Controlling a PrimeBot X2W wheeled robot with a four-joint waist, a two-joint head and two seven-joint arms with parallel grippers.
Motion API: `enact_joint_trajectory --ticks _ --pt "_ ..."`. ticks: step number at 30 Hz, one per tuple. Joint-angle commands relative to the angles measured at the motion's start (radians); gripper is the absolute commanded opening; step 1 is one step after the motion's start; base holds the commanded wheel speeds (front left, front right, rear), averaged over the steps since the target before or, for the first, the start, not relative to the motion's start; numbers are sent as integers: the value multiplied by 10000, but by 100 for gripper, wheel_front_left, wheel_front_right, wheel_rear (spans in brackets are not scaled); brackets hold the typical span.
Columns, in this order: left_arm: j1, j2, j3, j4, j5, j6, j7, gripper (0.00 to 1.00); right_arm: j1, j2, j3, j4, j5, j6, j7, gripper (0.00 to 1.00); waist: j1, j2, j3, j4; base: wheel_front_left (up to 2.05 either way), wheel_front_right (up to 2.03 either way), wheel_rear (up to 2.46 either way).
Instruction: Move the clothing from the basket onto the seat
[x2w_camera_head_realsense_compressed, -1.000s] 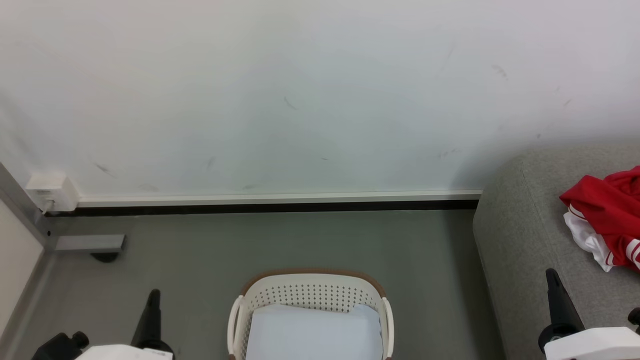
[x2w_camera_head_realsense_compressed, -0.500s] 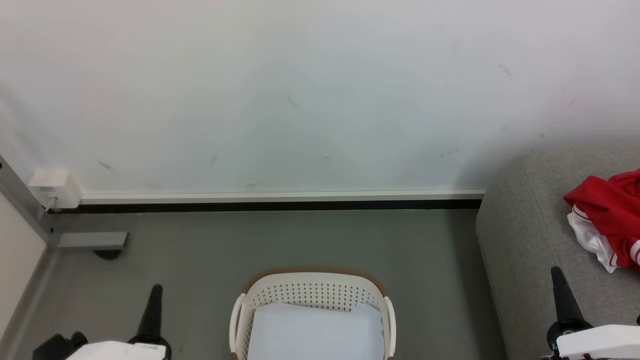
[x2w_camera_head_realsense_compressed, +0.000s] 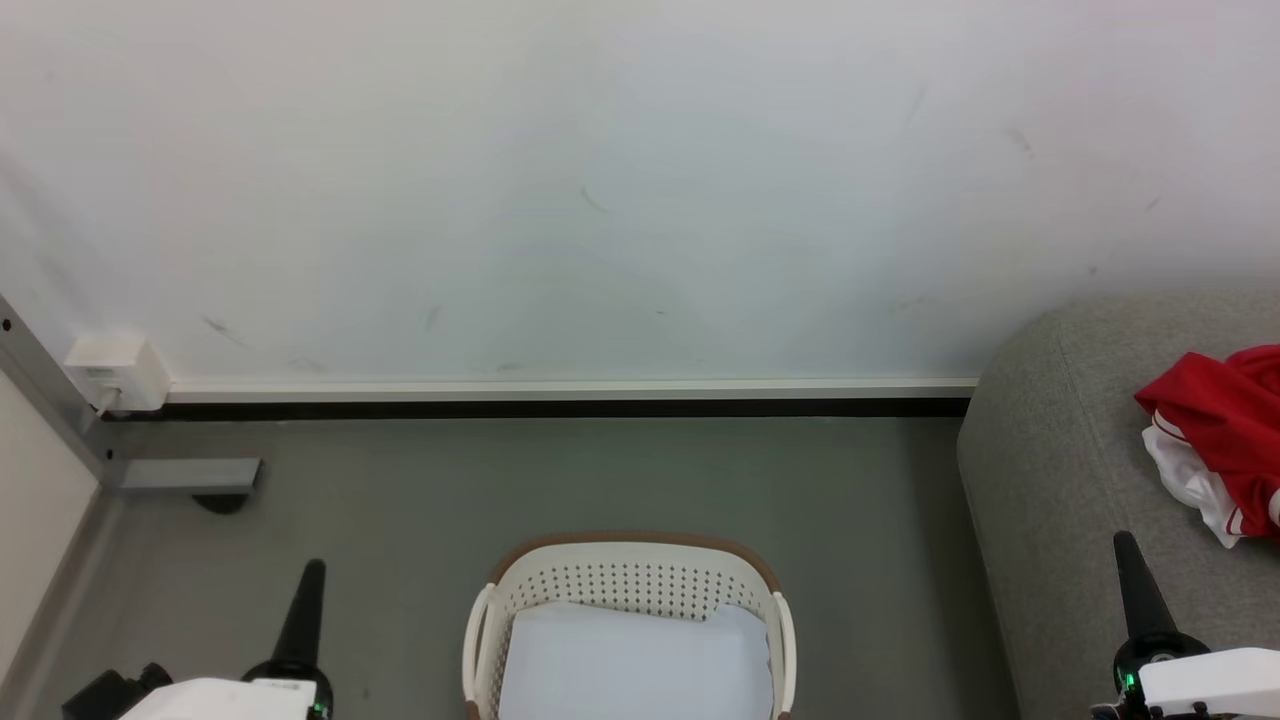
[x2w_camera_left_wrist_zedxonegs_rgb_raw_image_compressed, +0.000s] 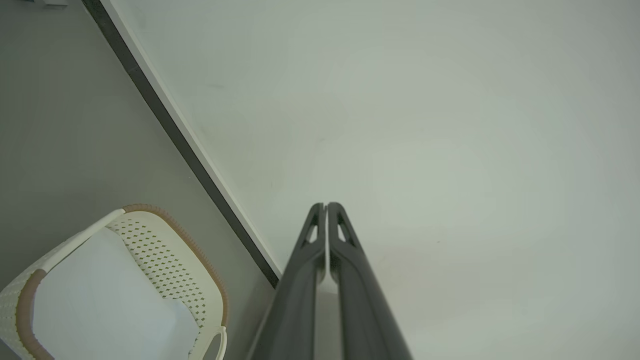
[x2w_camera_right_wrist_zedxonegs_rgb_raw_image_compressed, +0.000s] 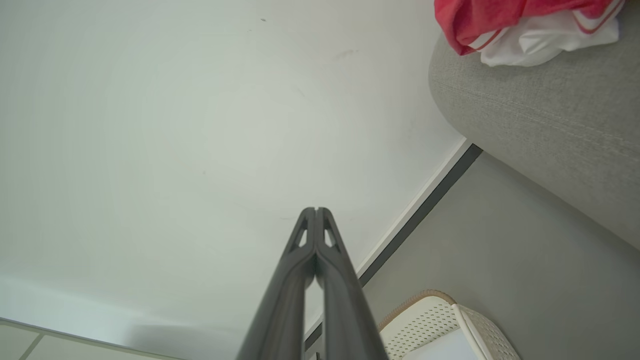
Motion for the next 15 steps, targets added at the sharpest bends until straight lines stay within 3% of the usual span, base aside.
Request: enact_joint_trajectory --ticks 1,15 --pt "-182 3 90 -88 -246 -72 88 0 27 30 -104 -145 260 -15 79 0 0 -1 4 9 0 0 0" --pt "-232 -93 205 -114 -1303 -176 397 0 64 115 -377 -229 1219 -17 384 0 0 -1 40 81 0 0 0"
